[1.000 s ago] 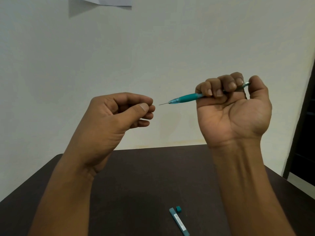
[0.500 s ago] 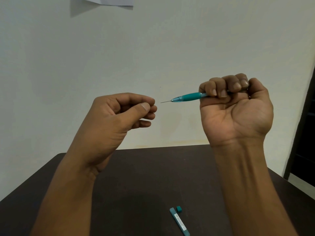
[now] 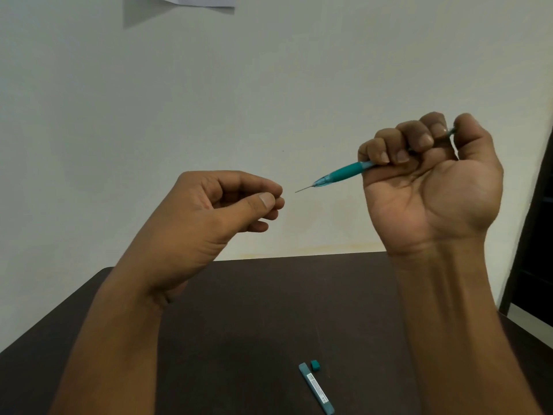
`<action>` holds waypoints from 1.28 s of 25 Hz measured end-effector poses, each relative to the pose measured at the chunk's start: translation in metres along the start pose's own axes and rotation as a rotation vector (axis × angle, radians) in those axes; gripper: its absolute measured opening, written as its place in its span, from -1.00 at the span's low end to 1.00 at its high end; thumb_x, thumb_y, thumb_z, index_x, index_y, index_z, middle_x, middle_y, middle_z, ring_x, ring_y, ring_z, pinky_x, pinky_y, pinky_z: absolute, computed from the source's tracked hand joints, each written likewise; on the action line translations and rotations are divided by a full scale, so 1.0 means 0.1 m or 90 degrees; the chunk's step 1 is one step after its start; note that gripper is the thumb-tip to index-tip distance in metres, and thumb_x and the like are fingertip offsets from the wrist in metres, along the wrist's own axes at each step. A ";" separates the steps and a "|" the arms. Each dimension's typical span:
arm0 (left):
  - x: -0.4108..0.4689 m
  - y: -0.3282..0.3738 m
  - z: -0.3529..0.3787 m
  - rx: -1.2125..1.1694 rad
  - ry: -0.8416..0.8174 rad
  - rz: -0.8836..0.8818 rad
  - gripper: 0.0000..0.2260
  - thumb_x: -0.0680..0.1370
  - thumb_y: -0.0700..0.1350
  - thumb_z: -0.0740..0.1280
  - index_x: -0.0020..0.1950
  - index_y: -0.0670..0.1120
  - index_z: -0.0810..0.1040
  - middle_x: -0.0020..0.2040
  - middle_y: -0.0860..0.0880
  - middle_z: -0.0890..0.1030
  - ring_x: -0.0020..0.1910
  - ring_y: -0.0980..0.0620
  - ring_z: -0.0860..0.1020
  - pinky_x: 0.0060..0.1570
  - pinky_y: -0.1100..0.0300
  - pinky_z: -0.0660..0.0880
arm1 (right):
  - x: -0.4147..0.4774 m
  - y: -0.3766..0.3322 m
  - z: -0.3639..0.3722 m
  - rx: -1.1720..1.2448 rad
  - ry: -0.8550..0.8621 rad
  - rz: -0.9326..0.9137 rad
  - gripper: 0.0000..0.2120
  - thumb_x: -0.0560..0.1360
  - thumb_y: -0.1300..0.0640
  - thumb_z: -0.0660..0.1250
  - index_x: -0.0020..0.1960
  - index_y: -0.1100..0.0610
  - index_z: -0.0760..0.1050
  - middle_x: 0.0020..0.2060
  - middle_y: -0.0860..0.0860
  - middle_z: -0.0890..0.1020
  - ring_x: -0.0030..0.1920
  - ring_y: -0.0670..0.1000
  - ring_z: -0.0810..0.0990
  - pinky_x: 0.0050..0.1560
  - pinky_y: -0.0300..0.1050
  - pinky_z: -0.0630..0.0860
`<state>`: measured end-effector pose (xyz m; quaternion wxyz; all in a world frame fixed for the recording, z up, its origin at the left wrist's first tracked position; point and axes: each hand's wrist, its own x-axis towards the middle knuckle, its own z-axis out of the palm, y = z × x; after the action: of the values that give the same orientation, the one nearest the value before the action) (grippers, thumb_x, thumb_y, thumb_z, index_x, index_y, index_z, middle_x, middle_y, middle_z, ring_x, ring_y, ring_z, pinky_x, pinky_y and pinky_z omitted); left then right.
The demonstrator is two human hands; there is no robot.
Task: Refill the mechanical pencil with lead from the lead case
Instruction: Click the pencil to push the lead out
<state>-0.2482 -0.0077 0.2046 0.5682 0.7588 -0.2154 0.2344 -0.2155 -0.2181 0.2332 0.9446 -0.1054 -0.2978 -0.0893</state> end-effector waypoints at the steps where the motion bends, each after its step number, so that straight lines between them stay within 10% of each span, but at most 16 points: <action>1: 0.00 0.00 0.00 0.002 -0.002 0.001 -0.85 0.55 -0.16 0.40 0.07 -0.06 0.73 -0.06 -0.04 0.77 0.01 -0.01 0.73 0.07 0.09 0.65 | 0.01 -0.02 0.00 -0.005 -0.003 -0.004 -0.61 0.64 0.03 0.02 -0.32 0.14 0.29 -0.47 0.00 0.31 -0.44 -0.01 0.20 -0.37 -0.14 0.24; 21: 0.03 -0.07 0.00 -0.038 -0.006 0.030 -0.78 0.53 -0.03 0.38 0.08 -0.07 0.73 -0.02 -0.07 0.76 0.04 -0.05 0.72 0.07 0.08 0.65 | 0.00 -0.05 0.03 -0.001 -0.022 -0.008 -0.61 0.64 0.02 0.03 -0.32 0.14 0.28 -0.48 -0.01 0.30 -0.45 -0.02 0.19 -0.37 -0.15 0.23; 32: -0.01 -0.09 1.07 -0.939 -0.102 -0.177 -0.55 0.63 0.09 0.23 0.21 -0.27 0.63 0.12 -0.22 0.65 0.10 -0.09 0.63 0.24 0.06 0.52 | 0.00 0.04 -0.01 0.150 0.026 -0.030 -0.60 0.66 0.02 -0.02 -0.28 0.16 0.32 -0.42 0.04 0.35 -0.43 0.01 0.24 -0.33 -0.13 0.29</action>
<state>-0.2312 -0.1087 0.1711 0.9358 0.2164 -0.2594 -0.1003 -0.2144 -0.2142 0.2316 0.9539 0.0152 -0.2895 -0.0779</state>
